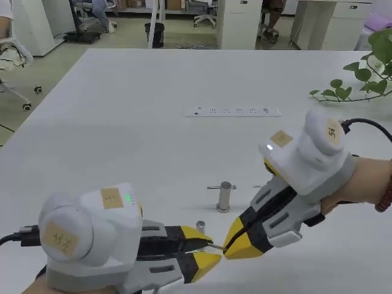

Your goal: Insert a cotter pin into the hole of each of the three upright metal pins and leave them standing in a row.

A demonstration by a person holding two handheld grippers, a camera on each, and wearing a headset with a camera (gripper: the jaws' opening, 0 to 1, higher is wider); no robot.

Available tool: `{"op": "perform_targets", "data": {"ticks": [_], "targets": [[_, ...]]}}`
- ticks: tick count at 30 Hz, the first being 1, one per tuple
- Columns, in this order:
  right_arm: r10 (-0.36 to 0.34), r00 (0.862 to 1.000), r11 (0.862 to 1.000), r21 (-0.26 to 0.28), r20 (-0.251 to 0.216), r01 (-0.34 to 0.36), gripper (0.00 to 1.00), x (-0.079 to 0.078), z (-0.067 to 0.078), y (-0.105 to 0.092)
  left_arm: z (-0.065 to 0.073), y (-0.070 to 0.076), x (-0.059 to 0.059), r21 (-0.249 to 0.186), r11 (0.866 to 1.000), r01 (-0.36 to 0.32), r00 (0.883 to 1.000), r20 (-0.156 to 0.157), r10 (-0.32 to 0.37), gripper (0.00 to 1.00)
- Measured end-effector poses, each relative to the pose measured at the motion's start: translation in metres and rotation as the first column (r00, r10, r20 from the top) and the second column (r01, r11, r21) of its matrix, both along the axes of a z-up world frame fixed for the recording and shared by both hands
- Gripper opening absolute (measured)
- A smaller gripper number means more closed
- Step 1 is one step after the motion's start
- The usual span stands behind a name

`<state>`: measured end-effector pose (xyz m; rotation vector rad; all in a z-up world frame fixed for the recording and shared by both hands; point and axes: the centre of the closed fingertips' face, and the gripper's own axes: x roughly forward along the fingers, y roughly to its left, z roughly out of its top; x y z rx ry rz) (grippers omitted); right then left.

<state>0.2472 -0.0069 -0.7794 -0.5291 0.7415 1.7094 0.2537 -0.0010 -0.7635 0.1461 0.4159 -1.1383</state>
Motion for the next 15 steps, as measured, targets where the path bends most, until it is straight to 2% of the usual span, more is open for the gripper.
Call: {"op": "perform_targets", "data": {"ticks": [6,15], "targets": [[-0.036,0.999,0.998,-0.059,0.026,0.037,0.03,0.010,-0.005,-0.006,-0.003,0.008,0.008,-0.006,0.998,-0.057,0.998,0.010,0.057,0.17],[-0.074,0.994,0.987,-0.137,0.082,0.085,0.03,0.025,-0.016,-0.011,-0.013,0.023,0.023,-0.004,0.989,-0.149,0.989,0.012,0.149,0.22]]}}
